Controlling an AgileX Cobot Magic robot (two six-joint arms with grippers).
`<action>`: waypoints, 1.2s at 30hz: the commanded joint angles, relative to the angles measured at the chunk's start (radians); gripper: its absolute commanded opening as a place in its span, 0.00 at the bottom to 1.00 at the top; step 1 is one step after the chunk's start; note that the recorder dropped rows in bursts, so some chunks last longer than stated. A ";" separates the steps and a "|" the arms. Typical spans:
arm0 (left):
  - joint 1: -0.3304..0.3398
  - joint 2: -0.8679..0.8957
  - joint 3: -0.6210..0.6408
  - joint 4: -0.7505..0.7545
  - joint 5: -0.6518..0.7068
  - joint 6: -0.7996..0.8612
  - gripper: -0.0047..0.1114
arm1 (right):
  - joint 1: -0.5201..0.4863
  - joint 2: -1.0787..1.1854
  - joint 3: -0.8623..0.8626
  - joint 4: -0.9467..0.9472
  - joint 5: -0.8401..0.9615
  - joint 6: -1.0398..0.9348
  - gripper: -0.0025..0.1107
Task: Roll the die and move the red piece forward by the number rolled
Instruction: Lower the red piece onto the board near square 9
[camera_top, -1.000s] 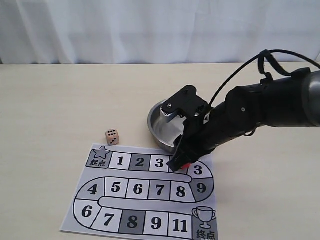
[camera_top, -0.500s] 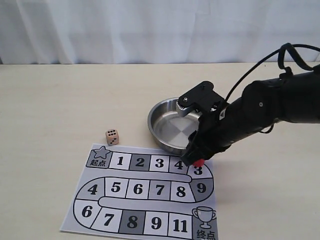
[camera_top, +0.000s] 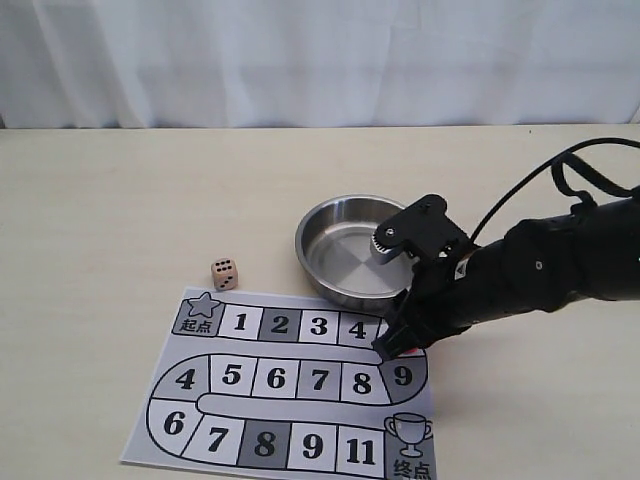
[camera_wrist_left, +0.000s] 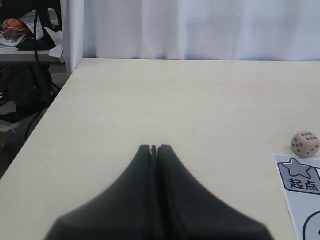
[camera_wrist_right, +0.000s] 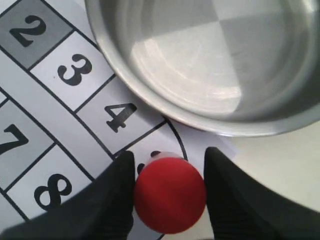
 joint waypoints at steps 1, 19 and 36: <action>0.000 -0.001 0.002 0.001 -0.013 -0.006 0.04 | -0.005 -0.001 0.012 0.004 -0.024 -0.006 0.06; 0.000 -0.001 0.002 -0.001 -0.013 -0.006 0.04 | 0.061 -0.103 0.031 0.060 0.144 -0.037 0.06; 0.000 -0.001 0.002 -0.001 -0.013 -0.006 0.04 | 0.089 -0.053 0.086 0.019 0.000 -0.027 0.25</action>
